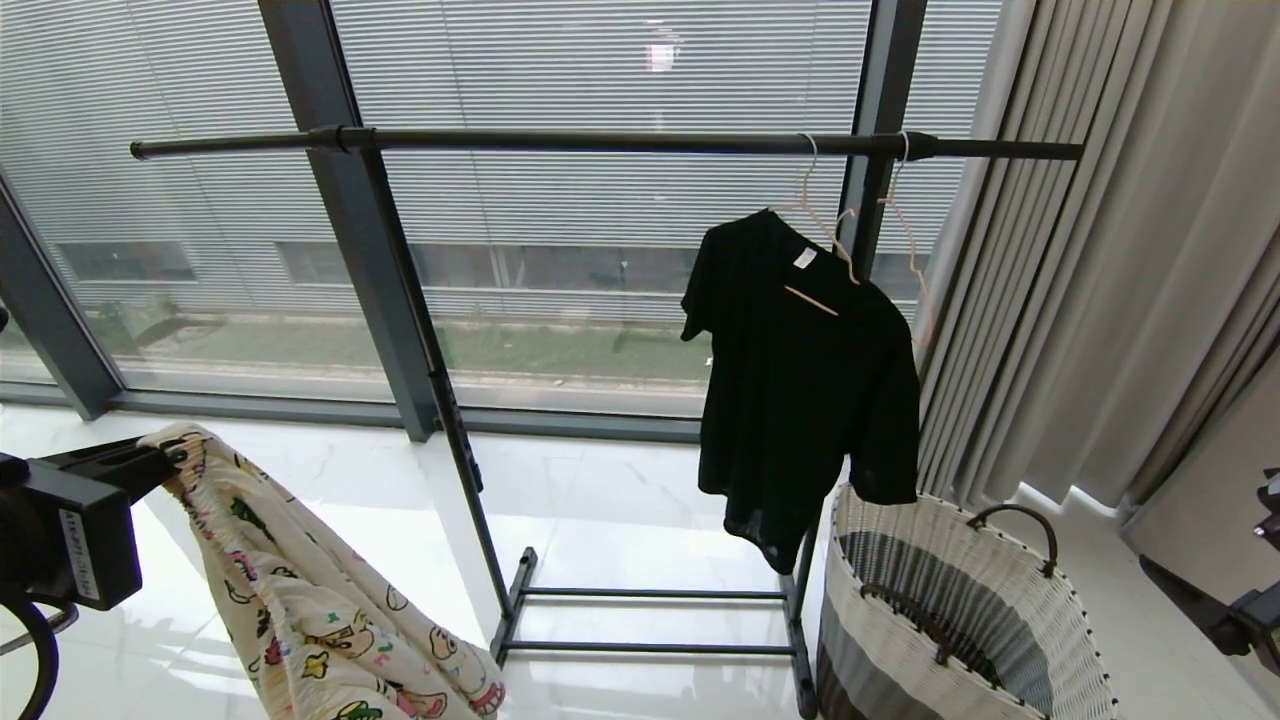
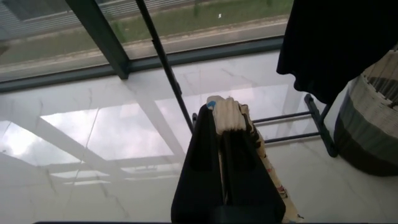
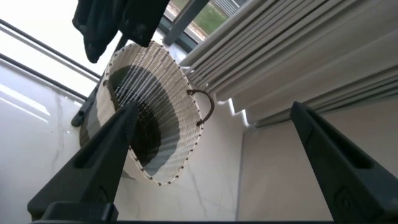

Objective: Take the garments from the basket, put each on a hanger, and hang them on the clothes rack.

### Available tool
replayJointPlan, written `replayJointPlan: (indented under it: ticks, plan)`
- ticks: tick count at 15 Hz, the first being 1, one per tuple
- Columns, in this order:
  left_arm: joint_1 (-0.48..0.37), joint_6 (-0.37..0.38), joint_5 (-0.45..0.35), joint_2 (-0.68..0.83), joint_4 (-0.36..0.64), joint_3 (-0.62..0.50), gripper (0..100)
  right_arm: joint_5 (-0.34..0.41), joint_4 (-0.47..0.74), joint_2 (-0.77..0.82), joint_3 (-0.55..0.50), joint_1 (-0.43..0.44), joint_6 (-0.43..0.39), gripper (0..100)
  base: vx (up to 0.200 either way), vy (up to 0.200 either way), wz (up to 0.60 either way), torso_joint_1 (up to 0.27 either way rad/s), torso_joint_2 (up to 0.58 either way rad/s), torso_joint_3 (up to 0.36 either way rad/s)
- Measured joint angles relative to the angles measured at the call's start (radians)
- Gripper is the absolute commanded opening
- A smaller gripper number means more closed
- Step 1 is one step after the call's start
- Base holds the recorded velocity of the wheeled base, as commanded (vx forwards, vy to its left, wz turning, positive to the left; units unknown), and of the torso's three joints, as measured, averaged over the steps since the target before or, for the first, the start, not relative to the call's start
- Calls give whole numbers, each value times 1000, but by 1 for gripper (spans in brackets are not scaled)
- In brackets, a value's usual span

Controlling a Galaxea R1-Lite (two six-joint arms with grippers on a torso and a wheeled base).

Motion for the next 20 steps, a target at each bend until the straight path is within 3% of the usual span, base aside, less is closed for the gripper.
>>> replayJointPlan:
  ticks: [4, 7, 10, 13, 14, 20]
  plan:
    - [0, -1, 0, -2, 0, 5, 0, 1, -12, -1, 1, -1, 0, 100, 0, 0, 0, 239, -530, -292]
    - [2, -1, 20, -7, 0, 5, 0, 38, -35, -1, -10, 0, 71, 100, 0, 0, 0, 150, -326, -183]
    - [2, -2, 113, -7, 0, 8, 0, 58, -34, 22, -79, 0, 243, 100, 0, 0, 0, 15, -30, -19]
    - [2, -2, 130, -11, 0, 20, 0, 58, 26, 99, -224, 2, 431, 100, 0, 0, 0, 0, 0, 0]
    - [2, -2, 130, -12, 0, 21, 0, 58, 70, 123, -258, 3, 460, 100, 0, 0, 0, 0, 0, 0]
    - [0, -1, 129, -16, -1, 21, 0, 61, 91, 214, -322, 5, 473, 100, 167, 0, 0, 2, -3, 1]
